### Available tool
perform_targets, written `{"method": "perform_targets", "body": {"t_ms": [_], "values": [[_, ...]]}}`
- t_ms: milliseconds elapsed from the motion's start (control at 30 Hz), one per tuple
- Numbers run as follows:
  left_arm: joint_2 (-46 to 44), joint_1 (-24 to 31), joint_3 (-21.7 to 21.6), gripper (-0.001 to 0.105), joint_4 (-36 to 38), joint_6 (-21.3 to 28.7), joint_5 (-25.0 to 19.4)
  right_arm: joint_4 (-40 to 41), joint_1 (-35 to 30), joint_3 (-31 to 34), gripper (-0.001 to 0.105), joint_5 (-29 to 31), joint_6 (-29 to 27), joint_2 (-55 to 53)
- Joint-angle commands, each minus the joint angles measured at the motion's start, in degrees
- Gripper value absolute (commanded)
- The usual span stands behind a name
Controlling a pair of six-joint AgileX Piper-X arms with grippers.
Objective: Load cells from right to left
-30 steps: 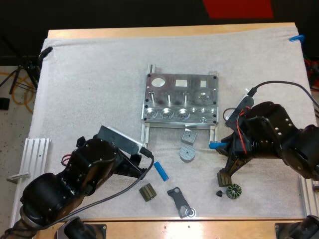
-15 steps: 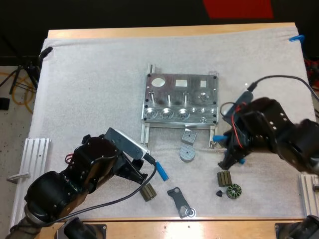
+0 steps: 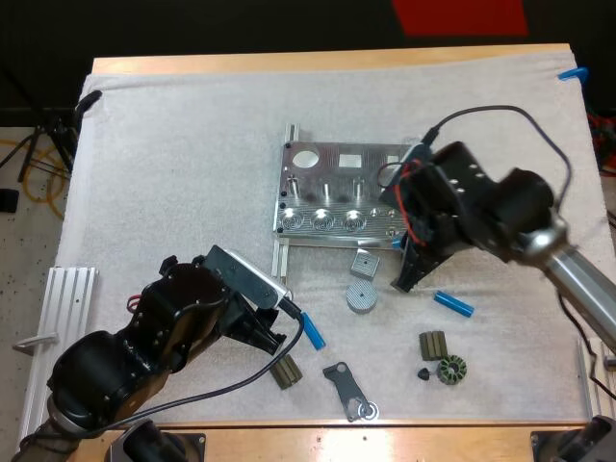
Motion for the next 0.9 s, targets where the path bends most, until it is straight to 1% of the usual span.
{"method": "perform_targets", "body": {"t_ms": [0,33,100,233,367,433,500,567,767,833,867], "values": [[-0.3,0.1,-0.2,0.067,-0.5,0.0,-0.7,0.6,-0.3,-0.8,0.004,2.3,-1.1,0.9],[-0.3,0.1,-0.2,0.067,-0.5,0.0,-0.7,0.6,-0.3,-0.8,0.004,2.4,-1.1,1.3],[-0.3,0.1,-0.2,0.067,-0.5,0.0,-0.7,0.8,-0.3,-0.8,0.004,2.4,-4.0,3.0],[-0.3,0.1,-0.2,0.067,-0.5,0.0,-0.6,0.3,-0.3,-0.8,0.004,5.7,-5.7,5.1],[-0.3,0.1,-0.2,0.067,-0.5,0.0,-0.6,-0.7,-0.3,-0.9,0.004,6.5,-7.8,7.1],[-0.3,0.1,-0.2,0.067,-0.5,0.0,-0.6,-1.9,-0.3,-0.9,0.004,8.1,-9.0,8.1],[-0.3,0.1,-0.2,0.067,-0.5,0.0,-0.6,-3.5,-0.3,-0.9,0.004,11.9,-10.6,9.4],[-0.3,0.1,-0.2,0.067,-0.5,0.0,-0.6,-4.1,-0.5,-0.9,0.004,13.5,-11.8,10.4],[-0.3,0.1,-0.2,0.067,-0.5,0.0,-0.6,-4.8,-3.0,-0.9,0.004,13.4,-12.6,13.6],[-0.3,0.1,-0.2,0.067,-0.5,0.0,-0.6,-5.7,-4.1,-0.9,0.004,12.9,-12.6,14.0],[-0.3,0.1,-0.2,0.067,-0.5,0.0,-0.6,-6.4,-4.7,-0.9,0.004,11.5,-12.6,14.0]]}}
